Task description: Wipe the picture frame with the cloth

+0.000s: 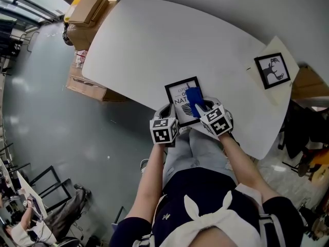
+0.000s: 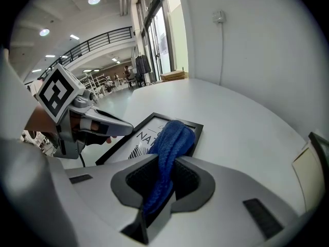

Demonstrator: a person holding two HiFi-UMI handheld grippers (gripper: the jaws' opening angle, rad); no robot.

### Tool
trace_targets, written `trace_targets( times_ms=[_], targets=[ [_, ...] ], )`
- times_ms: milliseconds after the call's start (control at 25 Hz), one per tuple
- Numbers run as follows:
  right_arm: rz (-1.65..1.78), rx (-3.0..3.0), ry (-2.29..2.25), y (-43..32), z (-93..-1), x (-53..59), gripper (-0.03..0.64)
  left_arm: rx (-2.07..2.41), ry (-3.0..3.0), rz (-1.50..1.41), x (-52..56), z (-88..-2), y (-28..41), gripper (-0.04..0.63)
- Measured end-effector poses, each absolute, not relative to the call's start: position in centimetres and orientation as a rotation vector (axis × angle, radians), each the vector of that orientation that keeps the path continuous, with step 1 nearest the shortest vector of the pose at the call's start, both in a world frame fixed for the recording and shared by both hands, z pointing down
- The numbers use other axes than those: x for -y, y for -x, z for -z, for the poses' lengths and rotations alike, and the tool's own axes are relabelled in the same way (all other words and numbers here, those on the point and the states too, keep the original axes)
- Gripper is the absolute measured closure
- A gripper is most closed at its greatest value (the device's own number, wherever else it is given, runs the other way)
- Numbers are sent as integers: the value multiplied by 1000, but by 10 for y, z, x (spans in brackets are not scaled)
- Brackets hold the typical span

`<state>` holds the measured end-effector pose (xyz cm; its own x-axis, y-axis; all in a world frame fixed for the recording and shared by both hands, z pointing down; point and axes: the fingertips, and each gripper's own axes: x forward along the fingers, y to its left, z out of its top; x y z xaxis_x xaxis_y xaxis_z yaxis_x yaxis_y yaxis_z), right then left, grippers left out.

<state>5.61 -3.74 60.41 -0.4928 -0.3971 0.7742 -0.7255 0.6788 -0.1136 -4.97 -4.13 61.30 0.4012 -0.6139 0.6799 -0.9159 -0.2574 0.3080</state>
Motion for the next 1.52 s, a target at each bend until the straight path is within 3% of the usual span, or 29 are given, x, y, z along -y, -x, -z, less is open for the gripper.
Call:
trace_targets(
  times_ms=[1520],
  targets=[
    [-669, 2165, -874, -65, -605, -2, 555, 1320, -1989, -554, 42, -614, 49, 592]
  ],
)
